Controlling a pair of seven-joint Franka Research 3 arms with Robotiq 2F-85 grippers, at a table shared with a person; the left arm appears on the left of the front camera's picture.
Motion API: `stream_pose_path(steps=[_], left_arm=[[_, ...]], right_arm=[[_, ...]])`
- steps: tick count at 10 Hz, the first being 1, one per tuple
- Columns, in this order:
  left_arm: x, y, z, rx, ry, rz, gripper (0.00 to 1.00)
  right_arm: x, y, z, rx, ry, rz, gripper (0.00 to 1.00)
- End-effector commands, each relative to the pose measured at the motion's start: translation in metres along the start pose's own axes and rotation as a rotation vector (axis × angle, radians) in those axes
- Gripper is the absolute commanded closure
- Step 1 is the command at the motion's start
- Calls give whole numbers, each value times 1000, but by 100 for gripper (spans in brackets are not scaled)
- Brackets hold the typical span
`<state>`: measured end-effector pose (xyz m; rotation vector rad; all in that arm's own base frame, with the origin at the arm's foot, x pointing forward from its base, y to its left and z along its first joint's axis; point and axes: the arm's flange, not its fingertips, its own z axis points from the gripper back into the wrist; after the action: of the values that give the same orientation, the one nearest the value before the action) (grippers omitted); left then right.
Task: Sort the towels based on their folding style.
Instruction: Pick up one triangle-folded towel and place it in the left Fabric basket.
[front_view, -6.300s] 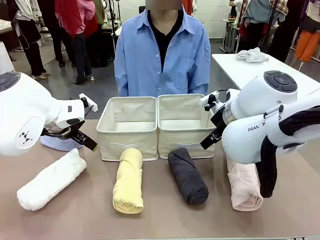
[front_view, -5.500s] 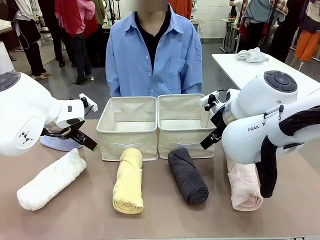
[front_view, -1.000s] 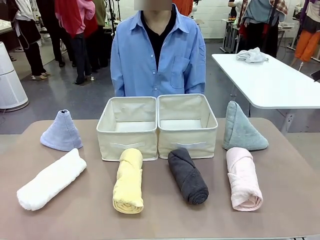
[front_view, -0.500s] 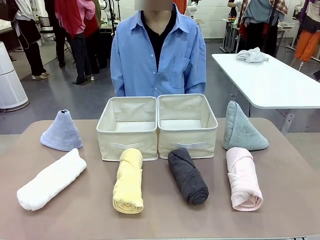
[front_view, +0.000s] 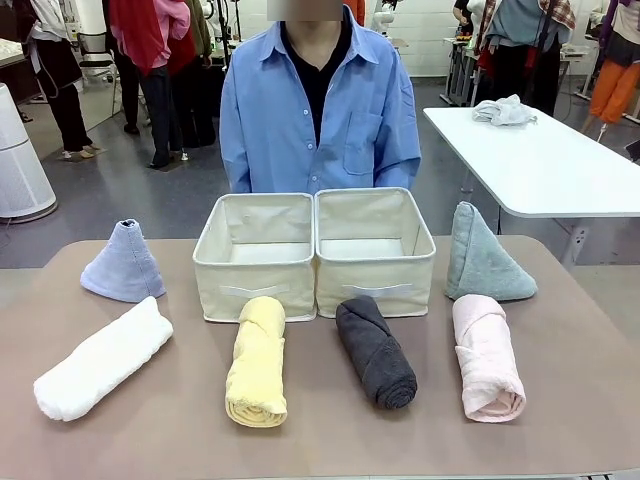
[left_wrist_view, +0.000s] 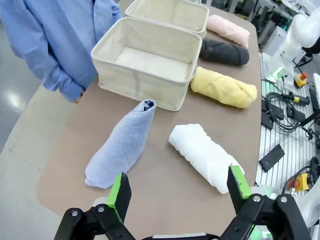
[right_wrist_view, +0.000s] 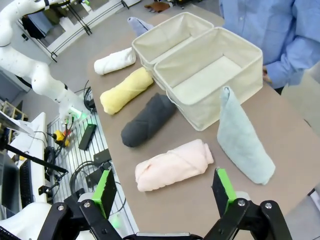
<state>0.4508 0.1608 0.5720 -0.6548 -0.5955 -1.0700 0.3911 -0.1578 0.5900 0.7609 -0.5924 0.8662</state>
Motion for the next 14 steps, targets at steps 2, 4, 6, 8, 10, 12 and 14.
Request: stream_pose_path(steps=[2,4,6,8,10,12,14], left_arm=[[-4,4,14,-68,-153,-121,0],[0,-3,4,-18,-45,-37,0],[0,-3,4,-18,-45,-37,0],[0,-3,4,-18,-45,-37,0],[0,-3,4,-18,-45,-37,0],[0,-3,4,-18,-45,-37,0],[0,-3,4,-18,-45,-37,0]], right_arm=[[-4,2,-2,8,2,18,0],[-4,2,-2,8,2,18,0],[-4,2,-2,8,2,18,0],[-4,2,-2,8,2,18,0],[-4,2,-2,8,2,18,0],[-4,2,-2,8,2,18,0],[-4,2,-2,8,2,18,0]])
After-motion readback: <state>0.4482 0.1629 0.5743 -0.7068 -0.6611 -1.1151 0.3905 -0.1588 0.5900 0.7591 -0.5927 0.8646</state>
